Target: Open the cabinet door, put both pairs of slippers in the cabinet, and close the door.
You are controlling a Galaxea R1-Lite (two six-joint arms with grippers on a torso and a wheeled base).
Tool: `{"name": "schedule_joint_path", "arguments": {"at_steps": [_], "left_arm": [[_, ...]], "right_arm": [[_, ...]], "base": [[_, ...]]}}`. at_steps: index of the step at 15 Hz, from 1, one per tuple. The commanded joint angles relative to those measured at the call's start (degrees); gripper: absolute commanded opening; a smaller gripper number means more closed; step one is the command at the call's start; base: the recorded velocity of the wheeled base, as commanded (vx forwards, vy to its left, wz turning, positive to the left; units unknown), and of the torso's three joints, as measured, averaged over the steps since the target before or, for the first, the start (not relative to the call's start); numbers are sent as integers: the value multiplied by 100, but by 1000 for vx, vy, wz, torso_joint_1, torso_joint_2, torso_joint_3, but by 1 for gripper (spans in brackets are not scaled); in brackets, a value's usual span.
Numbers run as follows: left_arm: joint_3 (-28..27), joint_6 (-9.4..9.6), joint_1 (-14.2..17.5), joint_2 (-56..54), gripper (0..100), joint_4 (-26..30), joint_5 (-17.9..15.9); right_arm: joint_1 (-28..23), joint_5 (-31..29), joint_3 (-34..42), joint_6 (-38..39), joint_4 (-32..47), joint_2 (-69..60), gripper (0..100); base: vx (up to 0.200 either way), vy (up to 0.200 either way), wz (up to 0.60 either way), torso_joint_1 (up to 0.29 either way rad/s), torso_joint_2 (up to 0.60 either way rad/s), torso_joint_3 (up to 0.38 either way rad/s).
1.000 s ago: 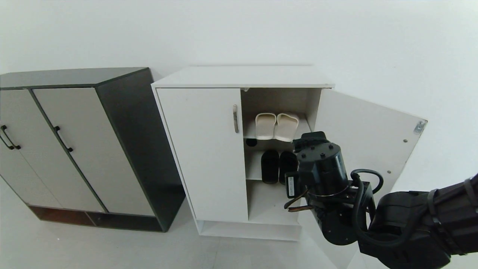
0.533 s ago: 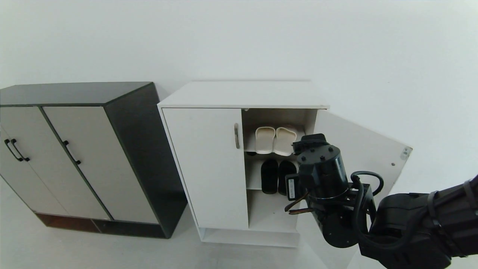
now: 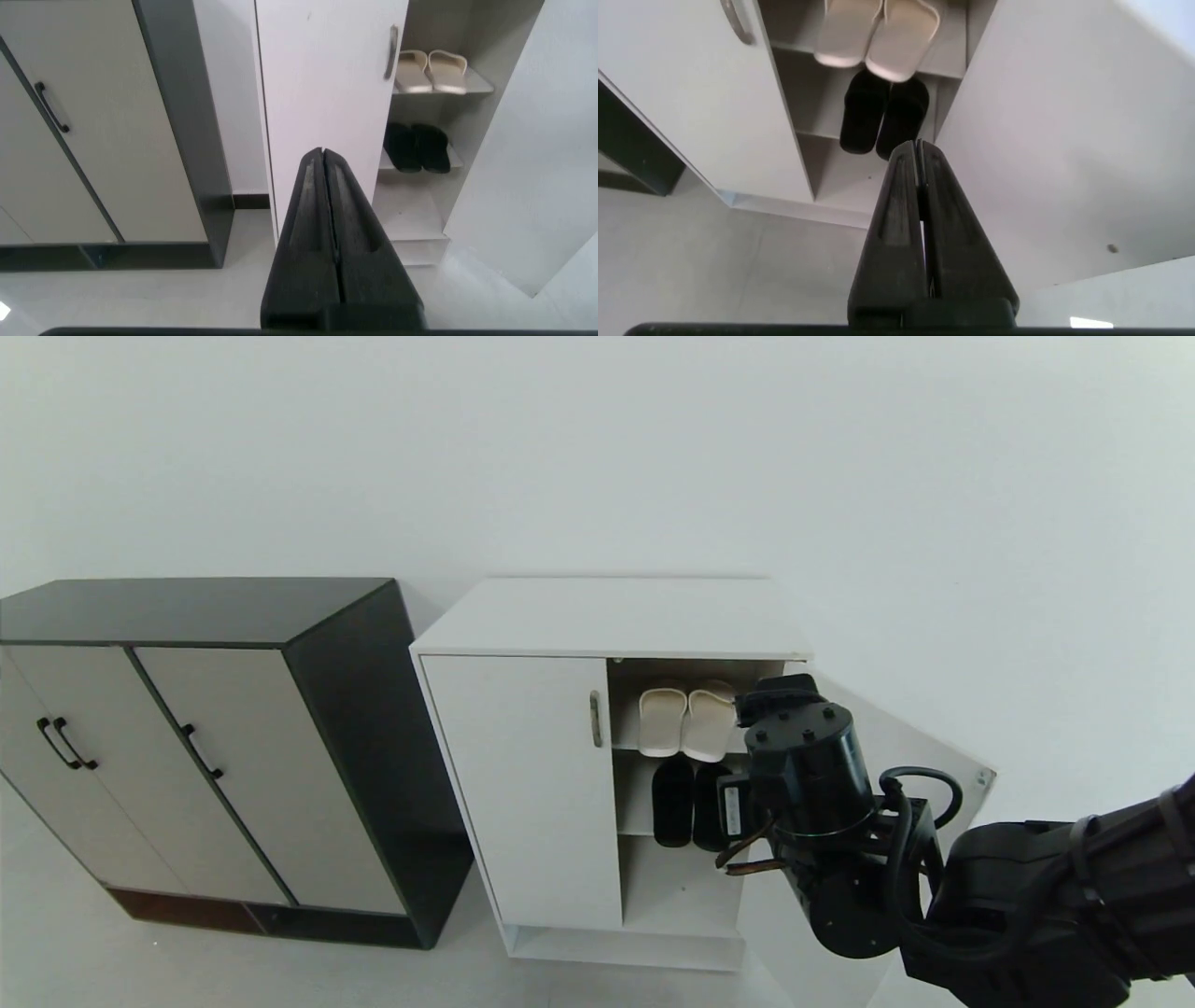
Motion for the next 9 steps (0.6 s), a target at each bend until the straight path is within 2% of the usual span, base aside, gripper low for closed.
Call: {"name": "schedule_joint_path", "arguments": {"at_steps": [1,9], "left_arm": [[0,-1,0,7,0,0,4],[0,-9,0,7,0,0,4]], "right_arm": [[2,-1,6,-1,2,-5,0],[-33,-1,77,-80,-51,-14,0]], "base": [[0,0,0,227,-549,-325],[0,0,0,253,-575,-318]]}}
